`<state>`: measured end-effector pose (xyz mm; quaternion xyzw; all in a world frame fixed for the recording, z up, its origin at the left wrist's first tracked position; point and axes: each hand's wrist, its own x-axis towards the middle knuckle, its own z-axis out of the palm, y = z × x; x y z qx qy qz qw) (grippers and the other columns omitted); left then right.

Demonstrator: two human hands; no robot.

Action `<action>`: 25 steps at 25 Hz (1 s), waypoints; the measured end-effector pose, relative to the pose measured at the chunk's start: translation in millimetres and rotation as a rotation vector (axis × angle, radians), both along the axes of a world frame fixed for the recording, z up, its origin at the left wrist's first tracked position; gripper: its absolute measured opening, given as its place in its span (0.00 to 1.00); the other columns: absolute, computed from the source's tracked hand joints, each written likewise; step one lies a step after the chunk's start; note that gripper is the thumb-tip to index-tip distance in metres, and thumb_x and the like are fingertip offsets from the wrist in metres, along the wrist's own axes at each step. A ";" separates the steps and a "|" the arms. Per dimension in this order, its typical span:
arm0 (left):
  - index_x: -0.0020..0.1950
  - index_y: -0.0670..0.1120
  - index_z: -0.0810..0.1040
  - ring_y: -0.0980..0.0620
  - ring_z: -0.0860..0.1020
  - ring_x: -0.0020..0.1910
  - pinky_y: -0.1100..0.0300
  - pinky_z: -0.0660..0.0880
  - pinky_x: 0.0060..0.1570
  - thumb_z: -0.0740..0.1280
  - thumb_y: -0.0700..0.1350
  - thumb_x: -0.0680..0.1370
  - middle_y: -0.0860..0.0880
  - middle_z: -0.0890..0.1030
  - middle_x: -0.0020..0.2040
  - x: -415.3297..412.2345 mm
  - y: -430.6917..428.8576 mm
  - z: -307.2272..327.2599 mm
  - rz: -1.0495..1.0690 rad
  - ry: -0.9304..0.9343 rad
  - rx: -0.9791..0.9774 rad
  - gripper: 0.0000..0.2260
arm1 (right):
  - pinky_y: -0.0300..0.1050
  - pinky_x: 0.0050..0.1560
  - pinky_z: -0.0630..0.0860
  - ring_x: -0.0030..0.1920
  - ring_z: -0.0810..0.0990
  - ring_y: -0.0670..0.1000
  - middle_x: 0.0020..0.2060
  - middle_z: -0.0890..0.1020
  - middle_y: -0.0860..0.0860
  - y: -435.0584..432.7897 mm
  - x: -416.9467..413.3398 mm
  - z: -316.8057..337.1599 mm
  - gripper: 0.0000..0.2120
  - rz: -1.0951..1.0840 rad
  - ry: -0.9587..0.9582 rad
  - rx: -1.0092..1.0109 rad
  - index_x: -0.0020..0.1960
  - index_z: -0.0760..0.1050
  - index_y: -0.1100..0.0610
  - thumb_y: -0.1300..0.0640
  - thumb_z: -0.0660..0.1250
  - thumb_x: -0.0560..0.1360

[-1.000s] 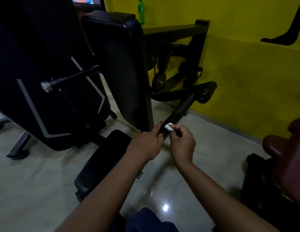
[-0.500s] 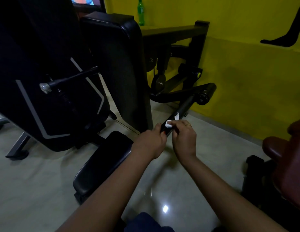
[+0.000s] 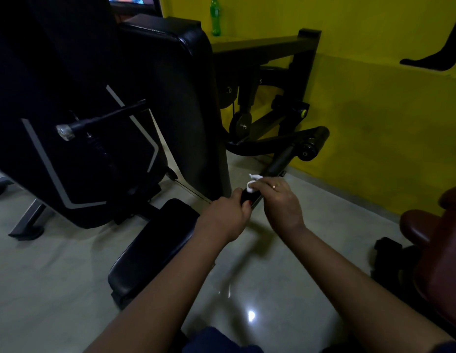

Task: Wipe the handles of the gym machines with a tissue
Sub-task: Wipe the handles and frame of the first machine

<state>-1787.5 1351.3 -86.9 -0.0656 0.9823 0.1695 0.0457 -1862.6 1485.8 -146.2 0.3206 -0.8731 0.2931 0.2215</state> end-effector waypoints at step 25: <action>0.69 0.47 0.64 0.46 0.72 0.41 0.56 0.67 0.40 0.52 0.56 0.83 0.46 0.72 0.45 -2.8 -6.8 0.0 -0.006 -0.058 0.109 0.19 | 0.46 0.50 0.73 0.54 0.76 0.58 0.51 0.81 0.55 -9.6 -62.7 40.0 0.11 -0.016 -0.083 0.440 0.53 0.81 0.57 0.62 0.67 0.71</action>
